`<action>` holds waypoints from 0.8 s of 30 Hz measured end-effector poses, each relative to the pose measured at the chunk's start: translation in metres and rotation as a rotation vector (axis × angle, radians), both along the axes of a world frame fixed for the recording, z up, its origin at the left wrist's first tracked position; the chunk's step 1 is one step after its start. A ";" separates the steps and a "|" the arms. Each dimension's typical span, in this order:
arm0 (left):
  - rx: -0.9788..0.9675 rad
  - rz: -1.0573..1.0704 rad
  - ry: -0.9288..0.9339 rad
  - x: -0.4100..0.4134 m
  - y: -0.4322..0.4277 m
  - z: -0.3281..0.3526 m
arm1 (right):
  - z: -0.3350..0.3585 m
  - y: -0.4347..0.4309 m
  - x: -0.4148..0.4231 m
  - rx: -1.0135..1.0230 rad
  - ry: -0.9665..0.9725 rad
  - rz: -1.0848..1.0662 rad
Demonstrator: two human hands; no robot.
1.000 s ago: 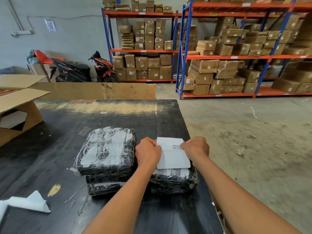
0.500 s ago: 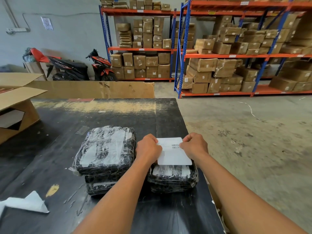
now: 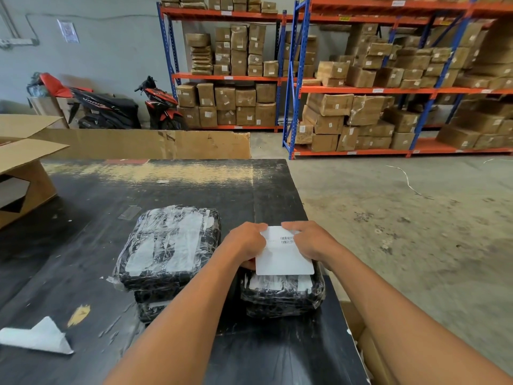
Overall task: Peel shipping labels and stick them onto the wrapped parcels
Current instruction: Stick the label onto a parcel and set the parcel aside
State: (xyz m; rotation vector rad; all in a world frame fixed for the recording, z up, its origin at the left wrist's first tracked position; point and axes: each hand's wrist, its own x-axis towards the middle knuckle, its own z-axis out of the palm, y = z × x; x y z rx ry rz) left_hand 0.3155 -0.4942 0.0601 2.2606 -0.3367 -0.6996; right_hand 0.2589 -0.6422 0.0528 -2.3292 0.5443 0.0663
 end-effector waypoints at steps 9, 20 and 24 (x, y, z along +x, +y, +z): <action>0.153 -0.126 -0.035 0.000 -0.006 0.007 | 0.004 0.007 0.000 -0.218 0.110 0.094; 0.150 -0.086 0.034 0.000 -0.008 0.010 | 0.006 0.006 0.003 -0.198 0.158 0.047; 0.170 -0.107 0.028 0.001 -0.010 0.012 | 0.010 0.010 0.007 -0.224 0.199 0.122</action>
